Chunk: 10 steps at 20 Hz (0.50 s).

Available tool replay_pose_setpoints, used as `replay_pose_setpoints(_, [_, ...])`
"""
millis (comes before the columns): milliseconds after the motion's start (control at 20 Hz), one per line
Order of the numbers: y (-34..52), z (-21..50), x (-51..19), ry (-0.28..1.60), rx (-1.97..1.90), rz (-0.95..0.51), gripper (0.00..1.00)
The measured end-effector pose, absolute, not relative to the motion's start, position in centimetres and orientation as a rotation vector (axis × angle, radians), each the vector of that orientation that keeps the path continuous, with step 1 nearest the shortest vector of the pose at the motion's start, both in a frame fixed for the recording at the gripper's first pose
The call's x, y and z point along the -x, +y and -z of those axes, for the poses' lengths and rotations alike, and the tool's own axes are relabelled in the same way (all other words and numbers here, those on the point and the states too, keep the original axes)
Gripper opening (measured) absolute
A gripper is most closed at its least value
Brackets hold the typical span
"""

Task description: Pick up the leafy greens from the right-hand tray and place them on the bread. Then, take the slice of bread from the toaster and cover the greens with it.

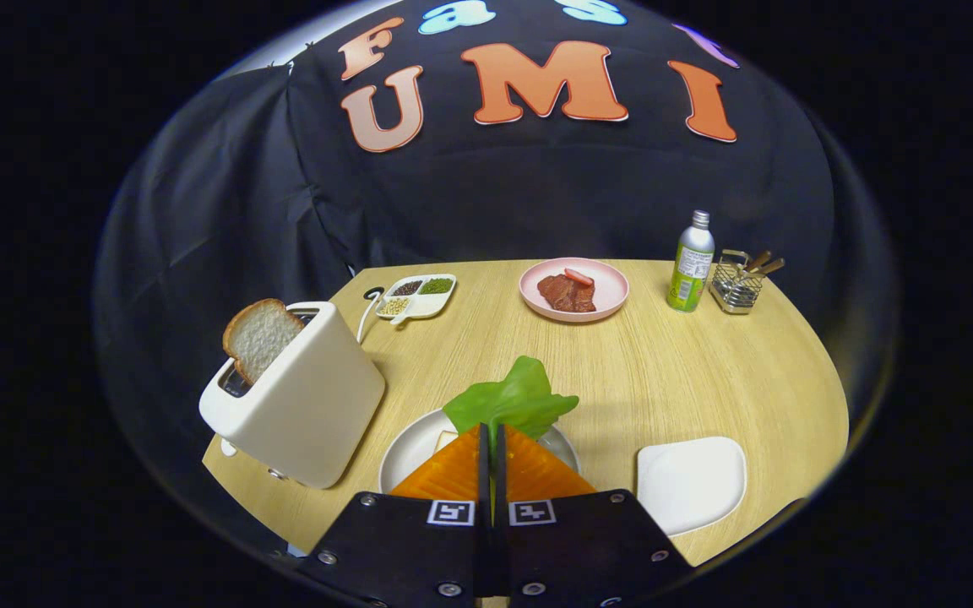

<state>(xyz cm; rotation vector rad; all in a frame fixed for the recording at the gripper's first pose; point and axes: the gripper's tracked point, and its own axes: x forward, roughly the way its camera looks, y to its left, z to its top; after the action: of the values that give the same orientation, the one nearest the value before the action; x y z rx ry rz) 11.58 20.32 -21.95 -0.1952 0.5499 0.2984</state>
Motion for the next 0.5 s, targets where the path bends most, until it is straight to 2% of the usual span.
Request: replay_pose_setpoints(500, [23.5,26.1,-12.1,0.631,0.220,-0.329,0.01])
